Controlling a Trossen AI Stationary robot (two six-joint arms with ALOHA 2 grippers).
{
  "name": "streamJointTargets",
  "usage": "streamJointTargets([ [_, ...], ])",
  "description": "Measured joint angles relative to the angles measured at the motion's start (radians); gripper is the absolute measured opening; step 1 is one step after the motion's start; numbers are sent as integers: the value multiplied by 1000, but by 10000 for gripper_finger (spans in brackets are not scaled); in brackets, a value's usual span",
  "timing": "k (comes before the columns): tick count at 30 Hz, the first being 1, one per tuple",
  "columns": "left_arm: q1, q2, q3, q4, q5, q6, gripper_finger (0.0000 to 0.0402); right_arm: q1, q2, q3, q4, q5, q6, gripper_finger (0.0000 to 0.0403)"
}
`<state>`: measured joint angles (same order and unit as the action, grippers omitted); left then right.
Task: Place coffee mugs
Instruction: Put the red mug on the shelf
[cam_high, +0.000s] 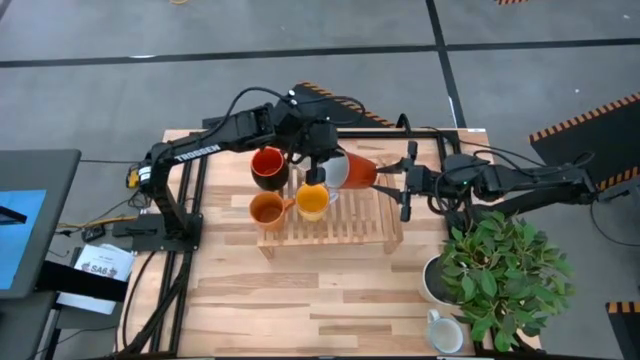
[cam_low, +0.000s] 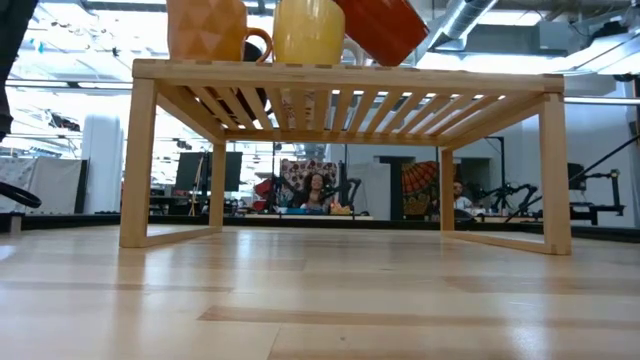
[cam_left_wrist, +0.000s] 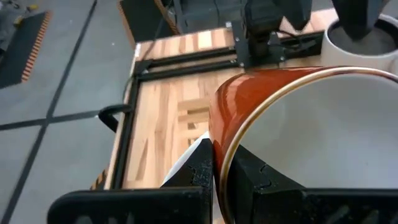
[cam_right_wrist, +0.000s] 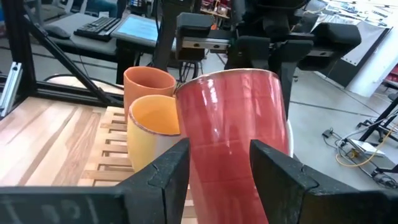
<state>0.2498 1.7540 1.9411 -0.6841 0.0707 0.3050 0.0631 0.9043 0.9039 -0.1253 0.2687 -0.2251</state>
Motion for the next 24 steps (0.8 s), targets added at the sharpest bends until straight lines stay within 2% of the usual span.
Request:
streamJointTargets([
  [11, 12, 67, 3, -19, 11, 12, 4, 1, 0, 0, -15, -1, 37, 191],
  [24, 15, 78, 0, -48, 3, 50, 13, 0, 0, 0, -35, -1, 44, 191],
])
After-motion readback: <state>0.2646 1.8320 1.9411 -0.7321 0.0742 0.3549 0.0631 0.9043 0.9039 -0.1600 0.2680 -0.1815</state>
